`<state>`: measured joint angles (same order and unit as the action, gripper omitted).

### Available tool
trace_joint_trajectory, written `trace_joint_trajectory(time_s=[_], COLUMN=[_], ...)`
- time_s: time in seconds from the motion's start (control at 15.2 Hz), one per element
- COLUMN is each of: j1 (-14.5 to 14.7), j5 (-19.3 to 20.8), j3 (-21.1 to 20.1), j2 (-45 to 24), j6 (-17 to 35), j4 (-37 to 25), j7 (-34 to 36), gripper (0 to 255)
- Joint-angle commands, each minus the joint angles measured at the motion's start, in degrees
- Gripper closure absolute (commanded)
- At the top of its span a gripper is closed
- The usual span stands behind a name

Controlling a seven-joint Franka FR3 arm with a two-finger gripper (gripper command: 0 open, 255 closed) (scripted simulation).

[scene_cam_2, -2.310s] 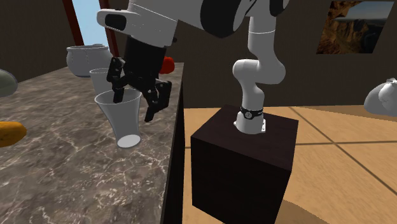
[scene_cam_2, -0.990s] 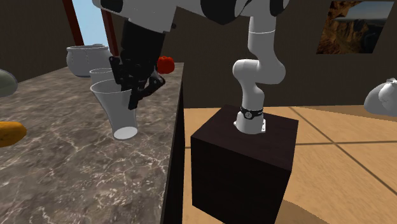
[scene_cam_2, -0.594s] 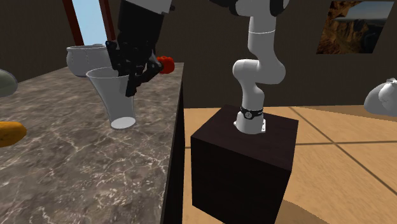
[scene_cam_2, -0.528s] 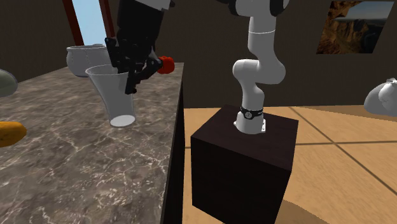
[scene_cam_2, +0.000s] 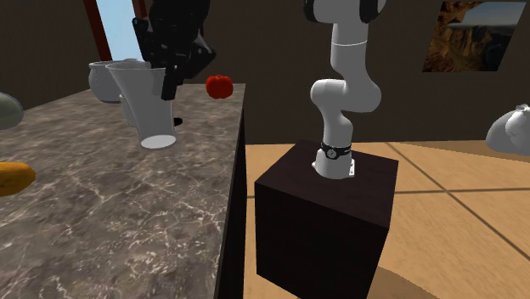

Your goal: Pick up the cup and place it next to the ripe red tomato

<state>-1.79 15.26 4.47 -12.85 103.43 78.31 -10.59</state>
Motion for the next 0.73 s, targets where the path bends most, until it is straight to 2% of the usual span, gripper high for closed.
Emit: trace_joint_trajectory(time_s=[0.0,0.66], j1=[0.0,0.0], j5=[-0.1,-0.7], j3=[0.0,0.0], j2=[-0.4,-4.5], j6=[-1.8,-11.2], j4=[-2.2,-16.0], j7=[-0.5,-2.9], gripper=[255,255])
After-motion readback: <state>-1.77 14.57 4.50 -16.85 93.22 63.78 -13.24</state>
